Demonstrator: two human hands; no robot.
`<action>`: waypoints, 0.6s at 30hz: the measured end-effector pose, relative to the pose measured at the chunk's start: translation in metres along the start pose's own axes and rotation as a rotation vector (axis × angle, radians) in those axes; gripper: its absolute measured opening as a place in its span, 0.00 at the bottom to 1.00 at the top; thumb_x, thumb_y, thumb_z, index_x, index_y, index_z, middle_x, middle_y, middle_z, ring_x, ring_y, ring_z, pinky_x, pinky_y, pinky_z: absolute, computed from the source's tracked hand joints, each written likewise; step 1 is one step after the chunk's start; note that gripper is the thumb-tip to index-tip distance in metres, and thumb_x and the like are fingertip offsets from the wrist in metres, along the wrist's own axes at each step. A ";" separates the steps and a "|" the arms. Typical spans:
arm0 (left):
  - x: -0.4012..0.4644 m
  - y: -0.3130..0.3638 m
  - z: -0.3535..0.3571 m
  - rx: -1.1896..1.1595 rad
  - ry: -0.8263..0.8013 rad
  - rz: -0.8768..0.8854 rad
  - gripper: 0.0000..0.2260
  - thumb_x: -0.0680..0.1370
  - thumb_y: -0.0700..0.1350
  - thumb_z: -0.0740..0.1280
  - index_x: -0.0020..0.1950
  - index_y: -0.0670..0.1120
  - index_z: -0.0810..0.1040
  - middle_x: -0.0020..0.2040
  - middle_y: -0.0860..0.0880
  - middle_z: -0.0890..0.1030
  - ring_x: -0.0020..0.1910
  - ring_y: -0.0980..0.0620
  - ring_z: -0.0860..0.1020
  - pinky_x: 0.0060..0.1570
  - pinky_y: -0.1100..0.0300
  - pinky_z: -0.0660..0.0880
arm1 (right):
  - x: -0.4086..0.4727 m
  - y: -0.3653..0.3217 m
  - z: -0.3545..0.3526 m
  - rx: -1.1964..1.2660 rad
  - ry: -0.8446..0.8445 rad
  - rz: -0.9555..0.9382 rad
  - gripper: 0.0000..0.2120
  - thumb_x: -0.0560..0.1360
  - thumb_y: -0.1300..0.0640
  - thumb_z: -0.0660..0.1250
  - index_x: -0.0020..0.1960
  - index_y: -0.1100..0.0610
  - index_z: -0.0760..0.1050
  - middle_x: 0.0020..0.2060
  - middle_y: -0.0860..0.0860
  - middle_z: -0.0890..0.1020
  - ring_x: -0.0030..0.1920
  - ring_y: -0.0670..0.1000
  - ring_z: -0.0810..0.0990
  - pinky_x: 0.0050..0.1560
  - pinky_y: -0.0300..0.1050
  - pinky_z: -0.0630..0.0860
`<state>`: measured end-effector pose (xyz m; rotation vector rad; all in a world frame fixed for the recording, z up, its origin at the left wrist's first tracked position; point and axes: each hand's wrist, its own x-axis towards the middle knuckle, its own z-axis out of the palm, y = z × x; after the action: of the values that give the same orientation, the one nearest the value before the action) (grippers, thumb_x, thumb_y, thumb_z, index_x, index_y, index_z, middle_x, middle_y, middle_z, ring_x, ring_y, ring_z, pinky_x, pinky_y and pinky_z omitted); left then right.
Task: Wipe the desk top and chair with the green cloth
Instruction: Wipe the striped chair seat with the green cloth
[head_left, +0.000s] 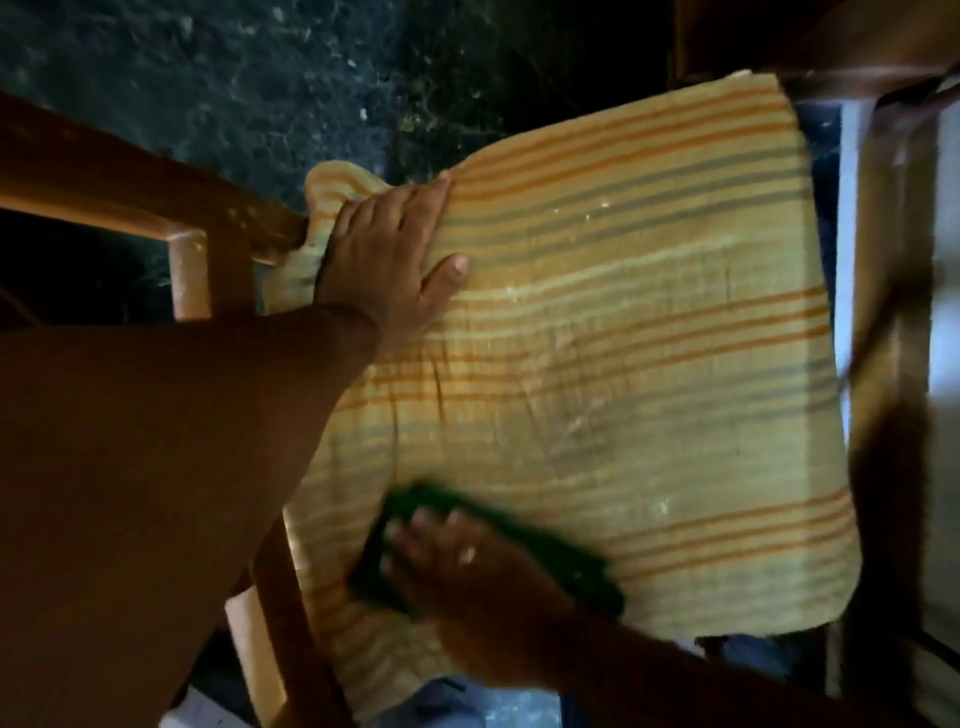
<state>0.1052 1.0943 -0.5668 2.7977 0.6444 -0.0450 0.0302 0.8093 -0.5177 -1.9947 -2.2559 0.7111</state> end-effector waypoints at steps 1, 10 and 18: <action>0.000 0.000 -0.001 -0.003 0.004 -0.004 0.34 0.78 0.64 0.55 0.81 0.50 0.57 0.73 0.41 0.71 0.68 0.37 0.70 0.69 0.43 0.61 | -0.009 -0.014 0.004 0.020 -0.050 -0.091 0.23 0.80 0.52 0.54 0.75 0.52 0.66 0.76 0.53 0.66 0.75 0.55 0.64 0.76 0.55 0.52; -0.003 0.005 -0.009 0.057 0.013 -0.025 0.32 0.79 0.60 0.55 0.81 0.49 0.58 0.73 0.40 0.71 0.69 0.37 0.70 0.70 0.42 0.61 | 0.070 0.207 -0.097 -0.311 0.125 0.460 0.29 0.78 0.50 0.54 0.76 0.60 0.58 0.76 0.64 0.61 0.74 0.66 0.60 0.71 0.64 0.58; -0.002 0.000 -0.009 0.029 0.003 -0.009 0.31 0.79 0.58 0.54 0.81 0.48 0.58 0.76 0.41 0.69 0.74 0.40 0.67 0.75 0.43 0.58 | 0.078 0.247 -0.114 -0.219 0.273 0.748 0.29 0.80 0.49 0.50 0.78 0.60 0.56 0.77 0.62 0.60 0.75 0.64 0.59 0.74 0.62 0.56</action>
<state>0.1032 1.0958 -0.5575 2.8233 0.6625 -0.0523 0.2844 0.9336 -0.5262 -2.8522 -1.4598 0.1803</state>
